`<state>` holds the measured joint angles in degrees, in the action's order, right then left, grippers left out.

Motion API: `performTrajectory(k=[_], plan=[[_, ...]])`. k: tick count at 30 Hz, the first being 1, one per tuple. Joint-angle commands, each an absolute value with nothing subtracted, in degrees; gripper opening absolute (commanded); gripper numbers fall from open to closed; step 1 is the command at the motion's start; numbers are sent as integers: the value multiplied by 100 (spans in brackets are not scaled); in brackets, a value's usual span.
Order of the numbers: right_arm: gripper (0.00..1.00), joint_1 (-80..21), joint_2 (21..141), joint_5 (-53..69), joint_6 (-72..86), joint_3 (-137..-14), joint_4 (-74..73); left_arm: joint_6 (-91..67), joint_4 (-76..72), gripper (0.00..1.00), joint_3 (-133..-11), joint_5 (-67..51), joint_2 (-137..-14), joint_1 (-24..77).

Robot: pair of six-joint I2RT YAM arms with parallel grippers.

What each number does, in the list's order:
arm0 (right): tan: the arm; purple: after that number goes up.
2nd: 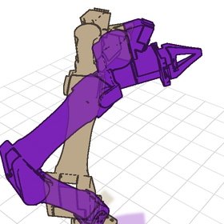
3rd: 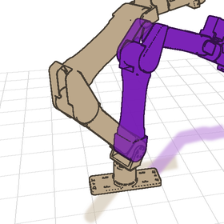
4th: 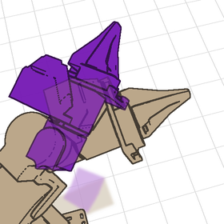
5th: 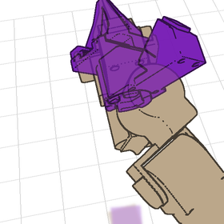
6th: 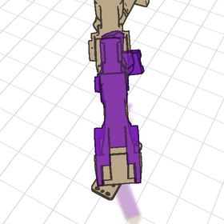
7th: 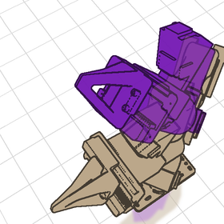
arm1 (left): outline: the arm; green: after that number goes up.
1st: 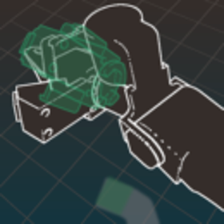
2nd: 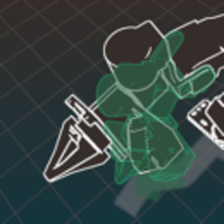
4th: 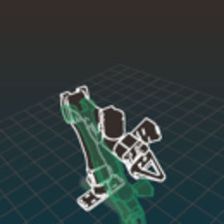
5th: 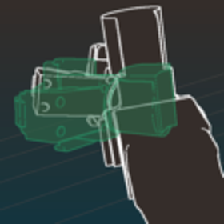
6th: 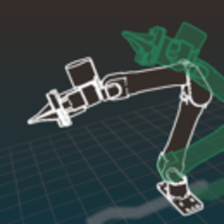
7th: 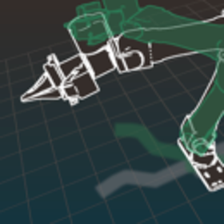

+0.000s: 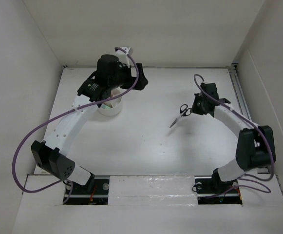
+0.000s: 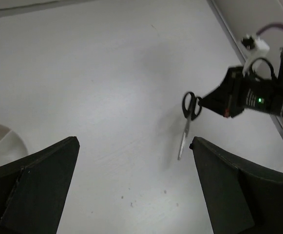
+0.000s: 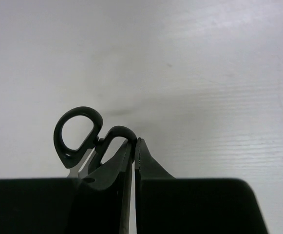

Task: Sort the stationery into containers
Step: Pick up the scissors from the center of the board, then place the scissors in the storage box.

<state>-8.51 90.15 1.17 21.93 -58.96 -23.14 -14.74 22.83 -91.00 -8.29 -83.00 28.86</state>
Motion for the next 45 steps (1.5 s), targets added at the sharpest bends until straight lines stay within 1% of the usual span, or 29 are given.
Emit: performTrajectory(k=[1, 2, 4, 5, 6, 9, 12, 16, 26, 30, 37, 40, 43, 44, 45], plan=[[0, -1212, 7967, 307, 2057, -6082, -1521, -1046, 1872, 100, -9088, -2854, -8419, 2909], [0, -1326, 7806, 569, 1987, -6082, -1303, -994, 1802, 100, -9027, -3117, -8490, 2909], [0, -1484, 7516, 571, 2039, -6160, -1187, -993, 1749, 100, -8974, -3243, -8569, 2909], [0, -1581, 7515, 510, 1987, -6231, -1187, -941, 1749, 100, -8974, -3356, -8630, 2909], [0, -1791, 7445, 371, 1986, -6397, -1187, -940, 1749, 100, -8974, -3766, -8631, 2909], [0, -2160, 7392, 160, 1916, -6661, -1266, -940, 1574, 100, -8921, -4235, -8631, 2909], [0, -2276, 7321, 36, 1916, -6784, -1161, -888, 1573, 100, -8921, -4236, -8631, 2909], [0, -2495, 7041, 25, 1916, -6855, -1012, -888, 1573, 100, -8921, -4718, -8631, 2909], [0, -2927, 6855, -9, 2206, -7093, -879, -888, 1521, 100, -8921, -4948, -8684, 2909], [0, -3303, 7057, -350, 2206, -7444, -1072, -940, 1468, 100, -8868, -5203, -8736, 2909], [0, -3760, 7233, -474, 2320, -7796, -1239, -1011, 1415, 100, -8868, -4817, -8736, 2909], [0, -3928, 7286, -562, 2320, -7927, -1291, -1072, 1415, 91, -8868, -4589, -8736, 2909], [0, -4078, 7286, -633, 2320, -7928, -1292, -1125, 1415, 72, -8868, -4036, -8684, 2909], [0, -4130, 7286, -633, 2320, -7928, -1292, -1125, 1415, 55, -8920, -3956, -8684, 2909], [0, -4131, 7286, -685, 2320, -7928, -1292, -1125, 1476, 48, -8921, -3955, -8684, 2909]])
